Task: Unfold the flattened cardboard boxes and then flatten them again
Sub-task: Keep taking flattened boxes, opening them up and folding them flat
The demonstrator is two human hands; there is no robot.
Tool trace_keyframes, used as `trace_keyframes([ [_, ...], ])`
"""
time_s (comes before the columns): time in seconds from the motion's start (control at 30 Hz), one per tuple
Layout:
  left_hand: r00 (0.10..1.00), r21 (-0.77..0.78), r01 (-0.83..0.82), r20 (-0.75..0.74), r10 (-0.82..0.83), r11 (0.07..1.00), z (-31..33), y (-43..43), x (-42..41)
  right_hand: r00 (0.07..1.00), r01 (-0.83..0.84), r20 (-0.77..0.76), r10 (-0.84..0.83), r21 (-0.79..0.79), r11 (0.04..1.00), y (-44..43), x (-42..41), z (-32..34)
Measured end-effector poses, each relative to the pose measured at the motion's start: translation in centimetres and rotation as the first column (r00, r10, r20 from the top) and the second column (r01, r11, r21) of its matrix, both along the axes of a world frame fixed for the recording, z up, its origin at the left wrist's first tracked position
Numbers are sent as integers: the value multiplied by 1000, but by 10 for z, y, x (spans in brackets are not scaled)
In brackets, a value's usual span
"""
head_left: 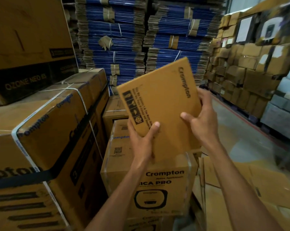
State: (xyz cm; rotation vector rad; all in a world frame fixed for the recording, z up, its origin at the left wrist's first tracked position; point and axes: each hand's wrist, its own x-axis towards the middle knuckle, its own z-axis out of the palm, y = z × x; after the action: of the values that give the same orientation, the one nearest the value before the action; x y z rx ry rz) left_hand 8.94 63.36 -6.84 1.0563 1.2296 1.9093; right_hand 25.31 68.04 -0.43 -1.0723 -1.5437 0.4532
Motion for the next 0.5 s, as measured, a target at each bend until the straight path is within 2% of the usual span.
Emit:
trace_keyframes([
  [0.1,955,-38,22,297,-10,999,-18,-2,19,955,-69,292,51,51,996,6,-8,24],
  [0.2,869,-100,87,494,-27,991,-47,1,30,864,-82,501,47,49,995,7,-23,22],
  [0.3,805,-206,269,585,-102,941,-77,-2,31,749,-114,661,43,66,991,6,-40,-1],
  [0.43,737,-469,415,675,14,779,-99,-11,25,651,-205,754,85,67,976,6,-55,-58],
  [0.5,749,-538,448,662,29,714,-103,-15,16,624,-224,777,85,74,972,4,-52,-86],
])
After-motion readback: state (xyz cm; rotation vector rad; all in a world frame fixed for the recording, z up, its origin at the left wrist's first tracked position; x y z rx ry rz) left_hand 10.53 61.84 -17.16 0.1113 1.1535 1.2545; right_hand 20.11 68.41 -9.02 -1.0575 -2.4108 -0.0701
